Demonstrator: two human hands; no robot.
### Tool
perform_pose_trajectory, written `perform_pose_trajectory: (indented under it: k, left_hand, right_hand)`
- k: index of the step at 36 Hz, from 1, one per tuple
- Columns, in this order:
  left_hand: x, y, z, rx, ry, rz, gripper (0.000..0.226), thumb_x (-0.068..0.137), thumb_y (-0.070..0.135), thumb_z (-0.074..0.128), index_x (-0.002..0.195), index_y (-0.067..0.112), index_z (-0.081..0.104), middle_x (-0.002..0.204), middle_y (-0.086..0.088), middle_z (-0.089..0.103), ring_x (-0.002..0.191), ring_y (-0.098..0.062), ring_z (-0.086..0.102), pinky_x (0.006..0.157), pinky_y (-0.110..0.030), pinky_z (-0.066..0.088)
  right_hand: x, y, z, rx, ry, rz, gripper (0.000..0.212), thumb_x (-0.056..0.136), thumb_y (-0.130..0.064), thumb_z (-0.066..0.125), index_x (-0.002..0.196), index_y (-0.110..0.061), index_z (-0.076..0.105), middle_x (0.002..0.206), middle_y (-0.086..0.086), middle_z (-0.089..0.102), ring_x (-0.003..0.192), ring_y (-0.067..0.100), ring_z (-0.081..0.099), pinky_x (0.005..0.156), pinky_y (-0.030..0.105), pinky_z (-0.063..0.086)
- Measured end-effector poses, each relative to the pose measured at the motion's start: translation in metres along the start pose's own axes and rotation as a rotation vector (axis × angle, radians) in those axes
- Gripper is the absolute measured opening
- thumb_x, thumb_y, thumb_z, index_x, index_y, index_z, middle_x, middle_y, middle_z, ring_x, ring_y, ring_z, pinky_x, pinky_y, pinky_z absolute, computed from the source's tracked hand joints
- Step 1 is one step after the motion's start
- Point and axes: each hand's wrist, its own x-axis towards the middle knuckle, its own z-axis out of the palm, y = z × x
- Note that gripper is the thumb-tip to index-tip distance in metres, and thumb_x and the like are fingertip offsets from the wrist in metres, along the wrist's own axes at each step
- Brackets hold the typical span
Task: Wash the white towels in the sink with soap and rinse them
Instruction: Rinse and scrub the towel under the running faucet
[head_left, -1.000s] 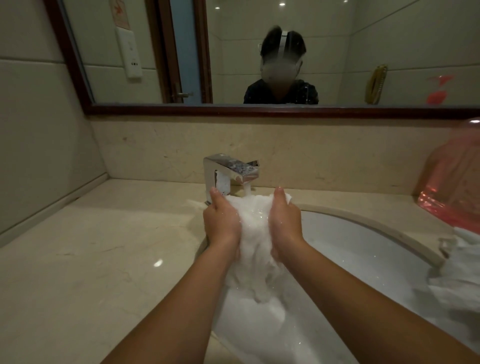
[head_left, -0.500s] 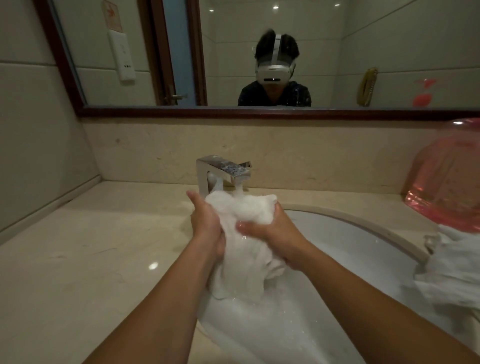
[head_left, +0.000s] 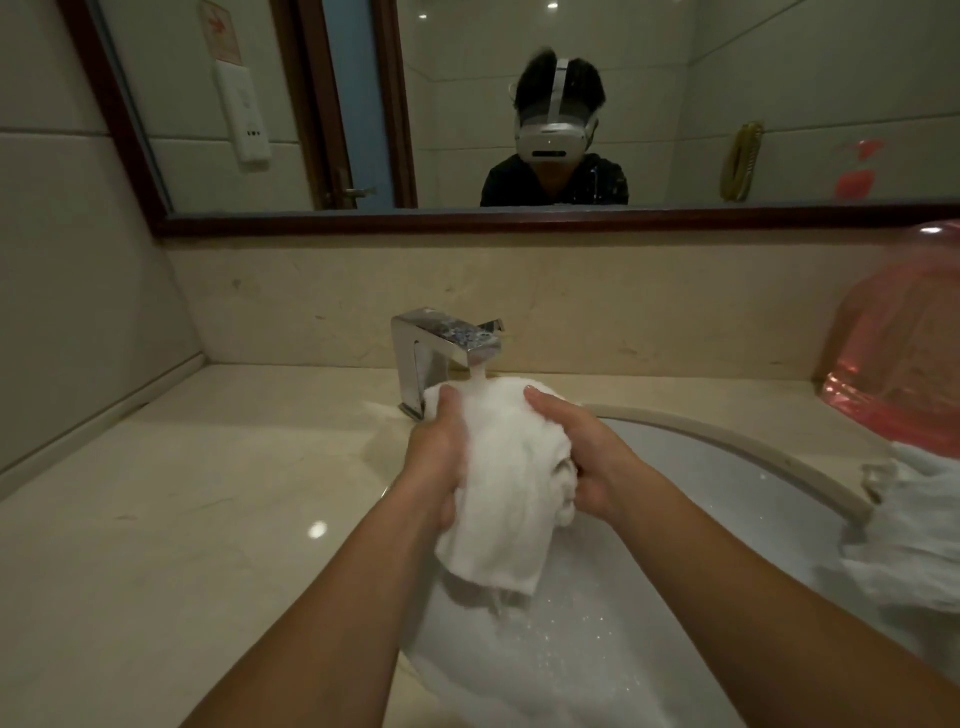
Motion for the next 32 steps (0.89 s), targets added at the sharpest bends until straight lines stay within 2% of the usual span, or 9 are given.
perform_pose_trajectory:
  k: [6,10,14,17,19,24,26,28,32]
  left_hand:
    - [-0.007,0.006,-0.003,-0.168,-0.002,0.030,0.067,0.094,0.073,0.060,0.114,0.010,0.072,0.102,-0.009,0.080,0.092,-0.033,0.077,0.079,-0.044,0.063]
    - [-0.006,0.004,-0.006,-0.248,-0.207,-0.044,0.098,0.073,0.085,0.064,0.135,0.009,0.068,0.123,-0.018,0.076,0.112,-0.042,0.074,0.104,-0.060,0.055]
    - [-0.011,0.004,-0.001,-0.172,-0.354,-0.046,0.081,0.092,0.078,0.057,0.135,0.010,0.069,0.127,-0.020,0.074,0.117,-0.042,0.072,0.108,-0.058,0.052]
    - [-0.011,0.003,0.005,-0.087,-0.276,-0.002,0.088,0.084,0.088,0.057,0.132,0.016,0.070,0.117,-0.016,0.079,0.106,-0.038,0.077,0.103,-0.058,0.057]
    - [-0.008,0.001,0.007,-0.028,-0.185,0.052,0.081,0.088,0.087,0.049,0.126,0.020,0.073,0.107,-0.012,0.081,0.097,-0.036,0.079,0.097,-0.059,0.060]
    - [-0.016,0.012,0.004,0.108,0.063,0.067,0.064,0.105,0.068,0.037,0.117,0.013,0.067,0.090,-0.007,0.076,0.082,-0.028,0.073,0.074,-0.037,0.059]
    - [-0.014,0.012,0.000,0.127,0.092,0.063,0.067,0.104,0.069,0.037,0.125,0.012,0.064,0.099,-0.008,0.073,0.089,-0.030,0.071,0.084,-0.041,0.060]
    - [-0.010,0.010,-0.002,0.103,0.091,0.080,0.069,0.103,0.069,0.039,0.133,0.012,0.063,0.112,-0.010,0.073,0.099,-0.032,0.071,0.094,-0.047,0.060]
    - [-0.007,0.005,-0.001,0.073,0.116,0.107,0.065,0.103,0.068,0.046,0.128,0.009,0.061,0.117,-0.011,0.072,0.101,-0.031,0.070,0.092,-0.044,0.060]
  right_hand:
    - [-0.004,-0.016,-0.019,-0.009,0.031,-0.061,0.040,0.100,-0.028,0.071,0.131,-0.003,0.070,0.121,0.017,0.077,0.114,0.037,0.074,0.088,0.044,0.060]
    - [0.006,-0.008,-0.011,0.005,0.243,-0.150,0.034,0.101,-0.024,0.073,0.125,-0.001,0.070,0.107,0.014,0.081,0.099,0.034,0.078,0.091,0.049,0.062]
    - [0.012,-0.004,-0.002,0.164,0.210,-0.130,0.046,0.098,-0.042,0.072,0.130,-0.008,0.071,0.115,0.013,0.080,0.105,0.035,0.077,0.101,0.053,0.058]
    - [0.009,-0.002,0.005,0.163,0.066,-0.103,0.065,0.082,-0.042,0.083,0.134,-0.006,0.069,0.122,0.019,0.076,0.113,0.040,0.074,0.106,0.055,0.055]
    - [0.005,-0.001,0.006,0.100,0.013,-0.121,0.070,0.078,-0.037,0.088,0.138,-0.009,0.065,0.122,0.017,0.077,0.112,0.038,0.075,0.101,0.052,0.059]
    - [-0.013,-0.004,0.001,-0.218,-0.136,-0.141,0.047,0.094,-0.043,0.077,0.135,-0.041,0.055,0.120,0.001,0.079,0.106,0.027,0.078,0.082,0.052,0.065]
    - [-0.019,-0.003,0.001,-0.183,-0.163,-0.131,0.037,0.101,-0.031,0.071,0.134,-0.040,0.056,0.120,0.003,0.079,0.105,0.025,0.078,0.076,0.045,0.067]
    - [-0.015,-0.002,0.000,-0.158,-0.112,-0.164,0.037,0.104,-0.022,0.068,0.137,-0.034,0.058,0.121,0.005,0.079,0.108,0.028,0.077,0.084,0.048,0.066]
    - [-0.001,-0.002,0.001,-0.163,0.049,-0.275,0.031,0.101,-0.018,0.072,0.132,-0.023,0.067,0.115,0.009,0.080,0.102,0.032,0.078,0.089,0.050,0.064]
